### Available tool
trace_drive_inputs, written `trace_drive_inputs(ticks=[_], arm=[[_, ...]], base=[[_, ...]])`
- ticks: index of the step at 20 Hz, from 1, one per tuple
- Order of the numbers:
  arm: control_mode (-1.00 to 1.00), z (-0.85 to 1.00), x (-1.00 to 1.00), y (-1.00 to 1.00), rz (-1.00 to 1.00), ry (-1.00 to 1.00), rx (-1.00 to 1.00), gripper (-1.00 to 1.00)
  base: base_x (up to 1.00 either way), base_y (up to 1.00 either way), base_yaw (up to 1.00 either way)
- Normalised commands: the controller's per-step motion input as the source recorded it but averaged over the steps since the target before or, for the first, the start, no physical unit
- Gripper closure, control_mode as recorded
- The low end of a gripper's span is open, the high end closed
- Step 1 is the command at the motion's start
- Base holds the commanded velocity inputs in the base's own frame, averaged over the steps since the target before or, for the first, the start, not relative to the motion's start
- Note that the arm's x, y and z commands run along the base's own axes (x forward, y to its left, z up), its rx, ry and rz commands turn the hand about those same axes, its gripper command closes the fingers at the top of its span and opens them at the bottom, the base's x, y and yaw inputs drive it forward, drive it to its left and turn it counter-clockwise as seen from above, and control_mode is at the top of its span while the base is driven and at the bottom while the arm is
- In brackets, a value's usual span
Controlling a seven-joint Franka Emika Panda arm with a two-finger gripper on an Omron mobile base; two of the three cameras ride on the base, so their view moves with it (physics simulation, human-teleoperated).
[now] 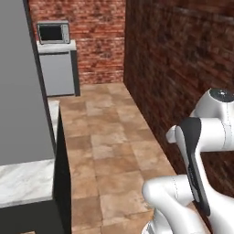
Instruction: Pick up the bowls from the cabinet and place each bowl in front of a stool on the dining counter.
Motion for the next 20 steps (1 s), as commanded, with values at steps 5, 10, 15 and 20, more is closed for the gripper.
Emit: trace_drive_inputs(ticks=[5, 10, 15, 20], arm=[[1.0, 0.0, 0.0, 0.0, 0.0, 0.0, 0.0, -1.0], [1.0, 0.0, 0.0, 0.0, 0.0, 0.0, 0.0, -1.0], [1.0, 0.0, 0.0, 0.0, 0.0, 0.0, 0.0, -1.0], [1.0, 0.0, 0.0, 0.0, 0.0, 0.0, 0.0, -1.0]], base=[[1.0, -0.01, 0.09], [1.0, -0.12, 0.2], [1.0, -0.04, 0.2], [1.0, -0.35, 0.33]])
